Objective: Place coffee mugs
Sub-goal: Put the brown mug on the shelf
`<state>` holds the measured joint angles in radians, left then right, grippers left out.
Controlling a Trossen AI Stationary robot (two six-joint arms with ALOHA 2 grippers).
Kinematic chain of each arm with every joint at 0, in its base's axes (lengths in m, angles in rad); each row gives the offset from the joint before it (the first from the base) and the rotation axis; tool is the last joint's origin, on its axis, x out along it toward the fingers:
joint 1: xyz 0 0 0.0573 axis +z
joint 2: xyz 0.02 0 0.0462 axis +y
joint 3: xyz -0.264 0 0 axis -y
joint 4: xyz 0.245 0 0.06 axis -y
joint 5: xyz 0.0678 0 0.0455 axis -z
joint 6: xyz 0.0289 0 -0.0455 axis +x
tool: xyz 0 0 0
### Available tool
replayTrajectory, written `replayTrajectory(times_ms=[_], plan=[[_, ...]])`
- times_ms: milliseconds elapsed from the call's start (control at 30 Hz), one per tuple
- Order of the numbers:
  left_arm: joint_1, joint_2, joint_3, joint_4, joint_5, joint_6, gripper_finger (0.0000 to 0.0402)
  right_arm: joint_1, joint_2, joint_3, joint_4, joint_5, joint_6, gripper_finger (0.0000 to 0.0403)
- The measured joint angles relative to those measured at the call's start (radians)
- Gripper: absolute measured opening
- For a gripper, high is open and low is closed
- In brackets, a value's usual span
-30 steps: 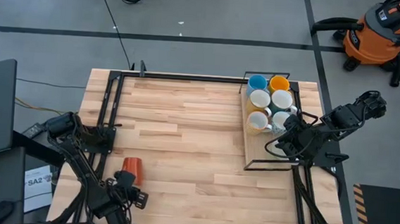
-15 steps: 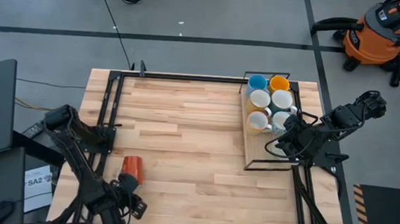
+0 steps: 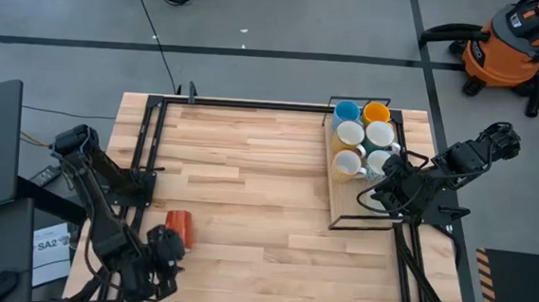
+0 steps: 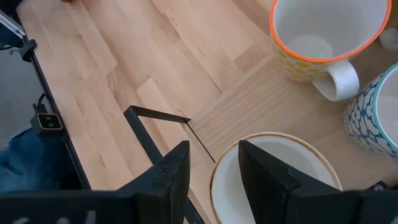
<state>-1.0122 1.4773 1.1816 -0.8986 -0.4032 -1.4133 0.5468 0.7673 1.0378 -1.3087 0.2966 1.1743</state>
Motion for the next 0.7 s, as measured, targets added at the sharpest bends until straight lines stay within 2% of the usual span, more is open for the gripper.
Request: replayTrajectory(times_ms=[333,700], plan=[[-0.021,0.0,0.0,-0.327,0.14,0.036,0.0144,0.0,0.0,0.0,0.0,0.0,-0.018,0.0142],[-0.07,0.057,0.0,-0.325,0.144,-0.035,0.0144,0.0,0.0,0.0,0.006,0.0,-0.015,0.0142]])
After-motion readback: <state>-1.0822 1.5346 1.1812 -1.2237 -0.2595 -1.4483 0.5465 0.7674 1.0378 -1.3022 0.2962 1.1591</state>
